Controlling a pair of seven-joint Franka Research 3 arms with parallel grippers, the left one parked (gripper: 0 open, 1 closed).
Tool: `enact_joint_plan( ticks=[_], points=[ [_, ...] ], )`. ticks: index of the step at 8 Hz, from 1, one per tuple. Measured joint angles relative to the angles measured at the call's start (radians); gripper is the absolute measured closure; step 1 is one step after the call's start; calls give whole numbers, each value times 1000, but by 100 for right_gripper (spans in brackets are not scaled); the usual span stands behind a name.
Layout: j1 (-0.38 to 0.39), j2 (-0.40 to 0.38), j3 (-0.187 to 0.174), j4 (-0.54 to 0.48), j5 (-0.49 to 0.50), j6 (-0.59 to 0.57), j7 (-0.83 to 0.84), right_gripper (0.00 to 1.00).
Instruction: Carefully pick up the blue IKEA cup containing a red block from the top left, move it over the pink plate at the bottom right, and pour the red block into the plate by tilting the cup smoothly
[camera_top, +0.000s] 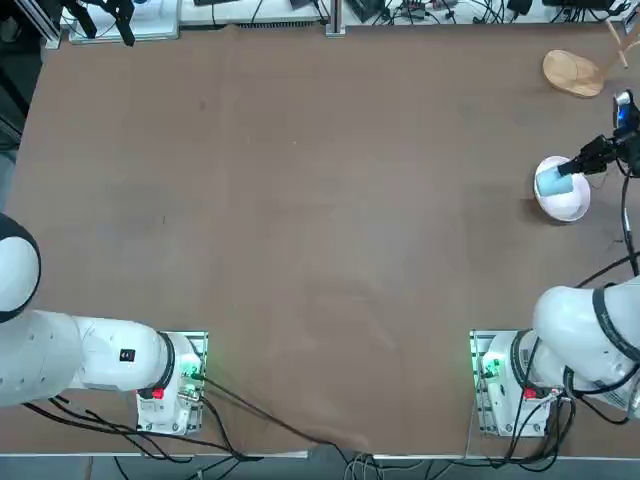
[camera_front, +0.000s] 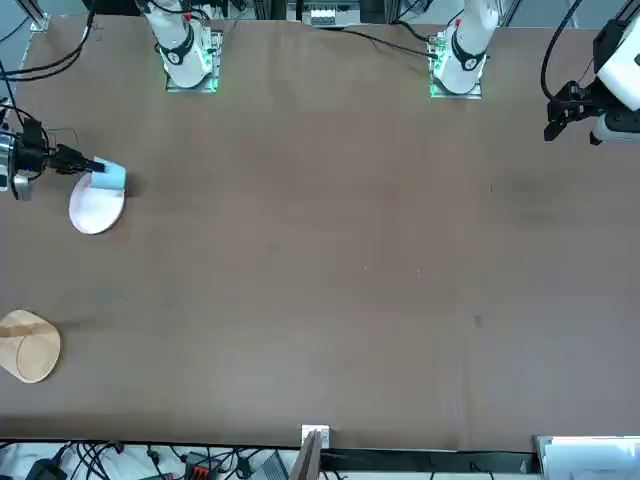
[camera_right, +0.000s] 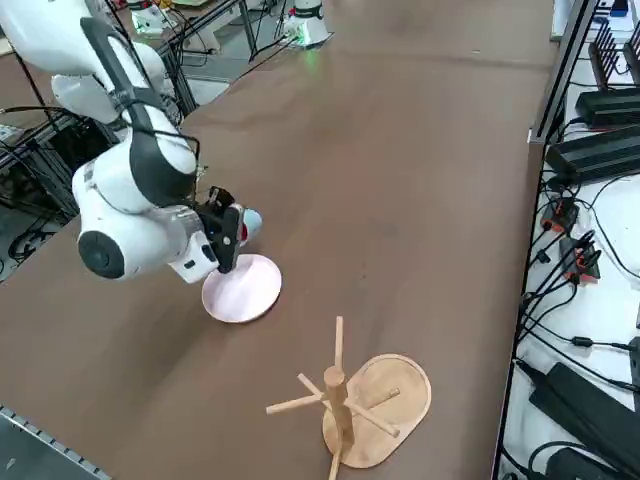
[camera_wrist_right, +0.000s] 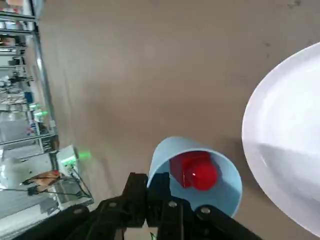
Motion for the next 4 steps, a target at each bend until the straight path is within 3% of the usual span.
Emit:
enact_joint_plan(
  ticks=[4],
  points=[
    [-56, 78, 0, 75, 38, -100, -102, 98]
  ],
)
